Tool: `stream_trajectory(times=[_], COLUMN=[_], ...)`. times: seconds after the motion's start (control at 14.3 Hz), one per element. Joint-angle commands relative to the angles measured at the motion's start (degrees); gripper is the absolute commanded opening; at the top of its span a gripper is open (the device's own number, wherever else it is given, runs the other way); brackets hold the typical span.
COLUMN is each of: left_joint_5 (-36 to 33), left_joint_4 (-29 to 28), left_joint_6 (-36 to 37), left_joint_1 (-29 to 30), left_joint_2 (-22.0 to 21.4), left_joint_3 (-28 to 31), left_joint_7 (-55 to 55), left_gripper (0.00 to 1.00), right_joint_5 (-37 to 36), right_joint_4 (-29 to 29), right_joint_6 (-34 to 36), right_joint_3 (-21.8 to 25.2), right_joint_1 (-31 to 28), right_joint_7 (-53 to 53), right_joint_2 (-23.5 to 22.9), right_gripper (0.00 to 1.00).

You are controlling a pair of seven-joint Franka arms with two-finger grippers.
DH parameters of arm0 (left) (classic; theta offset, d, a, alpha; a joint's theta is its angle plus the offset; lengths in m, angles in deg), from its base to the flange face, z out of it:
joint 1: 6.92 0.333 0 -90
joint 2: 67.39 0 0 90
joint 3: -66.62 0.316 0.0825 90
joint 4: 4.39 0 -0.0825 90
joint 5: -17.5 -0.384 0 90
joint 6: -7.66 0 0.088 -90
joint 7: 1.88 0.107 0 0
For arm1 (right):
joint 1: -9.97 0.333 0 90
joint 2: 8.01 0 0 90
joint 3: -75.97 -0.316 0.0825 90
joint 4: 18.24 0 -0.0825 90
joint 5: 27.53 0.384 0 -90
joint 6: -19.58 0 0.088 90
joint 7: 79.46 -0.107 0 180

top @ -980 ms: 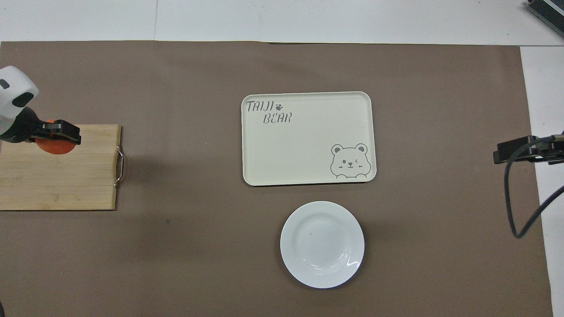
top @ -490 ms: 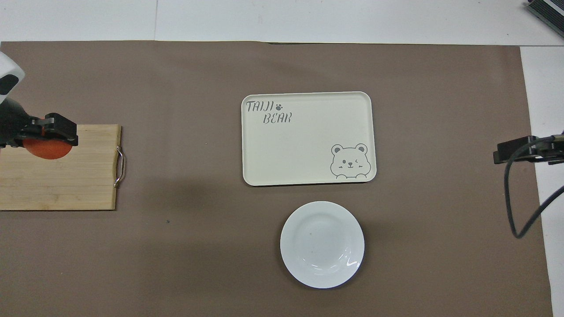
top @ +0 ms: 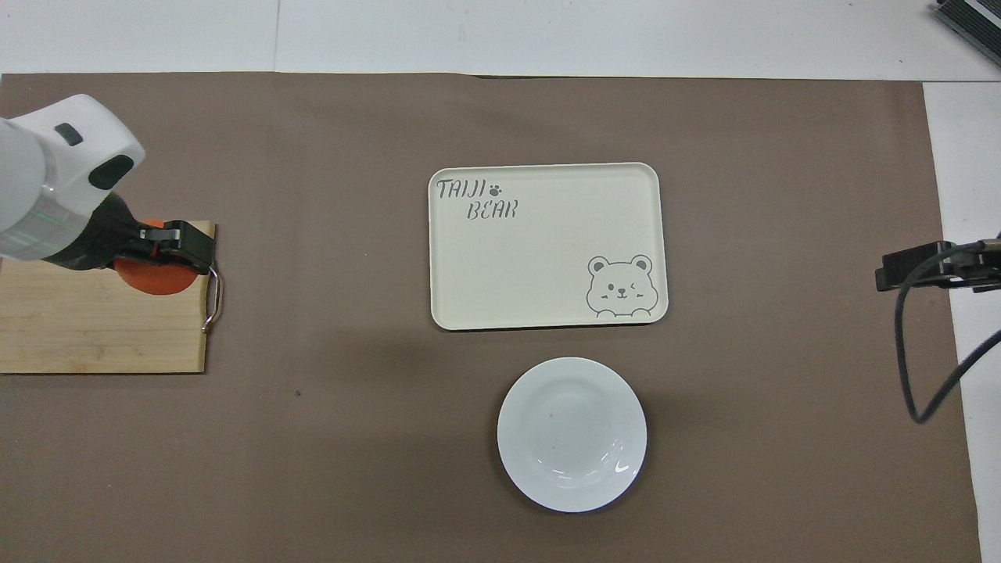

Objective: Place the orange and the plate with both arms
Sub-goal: 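Carry the orange over the white plate with the left gripper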

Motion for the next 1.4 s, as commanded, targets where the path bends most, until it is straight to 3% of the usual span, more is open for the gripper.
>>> stream_trajectory(times=[0.0,0.49,0.63,1.33], left_joint_5=[-0.4,1.0,1.0,1.0], left_joint_4=[-3.6,-15.1,-18.1,-19.8], left_joint_6=[-4.1,-19.1,-25.3,-41.2], left_joint_1=[-5.3,-19.5,-24.9,-39.3], left_joint_2=[-1.0,0.3,1.9,11.8], left_joint_3=[0.5,0.5,0.5,0.6], left_joint_7=[-1.5,-5.7,-14.0,-36.1], left_gripper=[0.00,0.00,0.00,0.00], right_joint_5=[0.9,0.9,0.9,1.0], right_joint_4=[0.4,0.4,0.4,0.4], right_joint_6=[0.5,0.5,0.5,0.4], right_joint_3=[-0.1,-0.1,-0.1,-0.1], right_joint_1=[-0.4,-0.4,-0.4,-0.4], right_joint_7=[1.6,1.6,1.6,1.6], right_joint_2=[0.4,0.4,0.4,0.4], right_gripper=[1.00,1.00,1.00,1.00])
